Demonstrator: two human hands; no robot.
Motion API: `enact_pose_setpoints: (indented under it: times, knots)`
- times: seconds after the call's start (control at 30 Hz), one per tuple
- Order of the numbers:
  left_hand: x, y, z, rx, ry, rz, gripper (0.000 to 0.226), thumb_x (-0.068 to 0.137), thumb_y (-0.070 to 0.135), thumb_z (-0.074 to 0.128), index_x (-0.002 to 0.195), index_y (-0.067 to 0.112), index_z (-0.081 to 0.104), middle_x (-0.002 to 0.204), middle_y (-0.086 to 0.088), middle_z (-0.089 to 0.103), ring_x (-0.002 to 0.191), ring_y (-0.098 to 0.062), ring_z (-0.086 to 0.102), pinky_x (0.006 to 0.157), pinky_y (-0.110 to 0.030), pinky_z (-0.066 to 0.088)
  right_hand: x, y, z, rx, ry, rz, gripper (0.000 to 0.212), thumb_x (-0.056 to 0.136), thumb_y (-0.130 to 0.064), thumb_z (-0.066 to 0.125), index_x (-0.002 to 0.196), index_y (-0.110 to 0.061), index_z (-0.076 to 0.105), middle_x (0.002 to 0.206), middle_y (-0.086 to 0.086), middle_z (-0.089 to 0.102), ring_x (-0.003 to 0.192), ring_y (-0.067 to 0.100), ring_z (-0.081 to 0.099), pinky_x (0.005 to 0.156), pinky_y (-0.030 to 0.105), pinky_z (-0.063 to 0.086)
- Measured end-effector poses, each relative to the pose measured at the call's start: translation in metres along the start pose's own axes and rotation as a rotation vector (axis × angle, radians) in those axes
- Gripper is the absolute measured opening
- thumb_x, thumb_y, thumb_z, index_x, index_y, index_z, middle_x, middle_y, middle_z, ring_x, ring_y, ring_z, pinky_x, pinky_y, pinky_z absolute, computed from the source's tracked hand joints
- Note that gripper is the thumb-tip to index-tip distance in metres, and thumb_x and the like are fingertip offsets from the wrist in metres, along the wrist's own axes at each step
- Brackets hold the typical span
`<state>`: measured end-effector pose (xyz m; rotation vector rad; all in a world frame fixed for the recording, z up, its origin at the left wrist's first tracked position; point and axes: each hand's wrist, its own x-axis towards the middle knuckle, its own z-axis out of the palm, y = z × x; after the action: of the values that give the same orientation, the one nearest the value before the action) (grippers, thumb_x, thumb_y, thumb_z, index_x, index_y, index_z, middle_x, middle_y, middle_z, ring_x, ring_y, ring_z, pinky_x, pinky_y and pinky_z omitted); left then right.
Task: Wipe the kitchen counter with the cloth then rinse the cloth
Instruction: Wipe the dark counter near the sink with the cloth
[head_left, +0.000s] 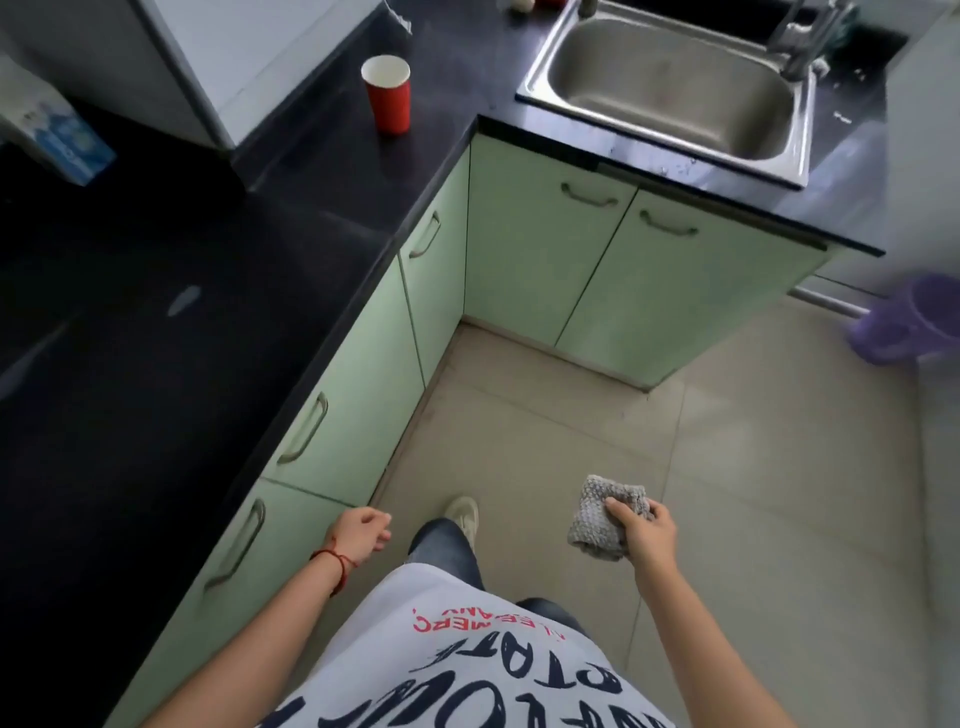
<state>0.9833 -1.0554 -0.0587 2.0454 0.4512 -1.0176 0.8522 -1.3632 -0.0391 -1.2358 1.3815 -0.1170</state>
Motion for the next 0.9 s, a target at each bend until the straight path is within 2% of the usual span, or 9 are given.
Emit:
enact_pose_setpoints:
  times: [0.07,0.17,0.3,0.37,0.47,0.53,0.63,0.77,0.9]
  knots:
    - [0.014,0.048,-0.003,0.001,-0.02,0.067,0.014,0.091,0.009,0.049,0.079,0.011,0.056,0.063,-0.001,0.057,0.046,-0.007,0.054,0.035,-0.009,0.037,0.016,-0.026,0.019,-0.003,-0.002,0.006,0.049,0.074,-0.004,0.072,0.117,0.001,0.049,0.103,0.017,0.059,0.089,0.028,0.057,0.084,0.043,0.048]
    - [0.031,0.117,-0.011,0.012,-0.046,0.184,0.021,0.09,0.01,0.05,0.072,0.015,0.057,0.066,0.002,0.059,0.057,-0.008,0.055,0.04,-0.006,0.038,0.035,-0.064,0.046,-0.02,-0.029,-0.007,0.046,0.074,-0.006,0.073,0.114,-0.001,0.051,0.102,0.017,0.06,0.089,0.029,0.058,0.085,0.045,0.049]
    - [0.045,0.181,-0.025,-0.023,-0.02,0.29,0.013,0.09,0.015,0.052,0.082,0.015,0.062,0.071,0.003,0.063,0.067,-0.012,0.06,0.058,-0.012,0.045,0.057,-0.114,0.083,-0.046,-0.099,-0.046,0.038,0.074,-0.007,0.073,0.106,-0.008,0.051,0.101,0.017,0.061,0.089,0.029,0.06,0.08,0.043,0.05]
    - [0.05,0.2,-0.03,-0.069,0.015,0.318,0.011,0.089,0.015,0.053,0.086,0.017,0.063,0.073,0.004,0.065,0.075,-0.018,0.063,0.073,-0.022,0.05,0.069,-0.143,0.107,-0.052,-0.164,-0.073,0.037,0.075,-0.007,0.072,0.107,-0.007,0.052,0.1,0.016,0.061,0.088,0.029,0.059,0.075,0.04,0.05]
    - [0.049,0.216,-0.038,-0.133,0.076,0.342,0.012,0.087,0.013,0.055,0.089,0.02,0.064,0.08,-0.001,0.068,0.086,-0.022,0.066,0.088,-0.032,0.05,0.085,-0.189,0.152,-0.085,-0.309,-0.124,0.038,0.075,-0.008,0.072,0.108,-0.007,0.053,0.101,0.016,0.061,0.088,0.029,0.06,0.082,0.045,0.05]
    - [0.044,0.222,-0.044,-0.19,0.153,0.339,0.013,0.085,0.016,0.057,0.095,0.017,0.066,0.086,-0.004,0.069,0.093,-0.023,0.067,0.091,-0.034,0.051,0.09,-0.222,0.186,-0.117,-0.429,-0.168,0.038,0.075,-0.008,0.071,0.109,-0.006,0.053,0.102,0.016,0.061,0.088,0.028,0.059,0.085,0.046,0.049]
    - [0.034,0.228,-0.055,-0.332,0.331,0.315,0.014,0.078,0.028,0.058,0.088,0.024,0.065,0.086,-0.004,0.068,0.094,-0.024,0.067,0.089,-0.033,0.053,0.086,-0.271,0.237,-0.195,-0.646,-0.252,0.03,0.077,-0.008,0.07,0.102,-0.013,0.055,0.102,0.014,0.061,0.09,0.027,0.059,0.087,0.045,0.049]
    - [0.023,0.224,-0.074,-0.36,0.61,0.205,0.019,0.088,0.013,0.057,0.103,0.007,0.067,0.089,-0.006,0.065,0.085,-0.016,0.062,0.069,-0.003,0.044,0.06,-0.317,0.301,-0.32,-0.946,-0.34,0.028,0.07,-0.013,0.073,0.089,-0.024,0.056,0.092,0.008,0.063,0.087,0.025,0.059,0.084,0.044,0.049]
    - [0.009,0.198,-0.088,-0.399,0.885,0.093,0.022,0.088,0.009,0.056,0.107,0.003,0.065,0.104,-0.014,0.069,0.097,-0.022,0.064,0.082,-0.023,0.046,0.027,-0.324,0.358,-0.446,-1.147,-0.399,0.031,0.073,-0.007,0.071,0.099,-0.015,0.057,0.088,0.006,0.062,0.086,0.023,0.059,0.076,0.037,0.051]
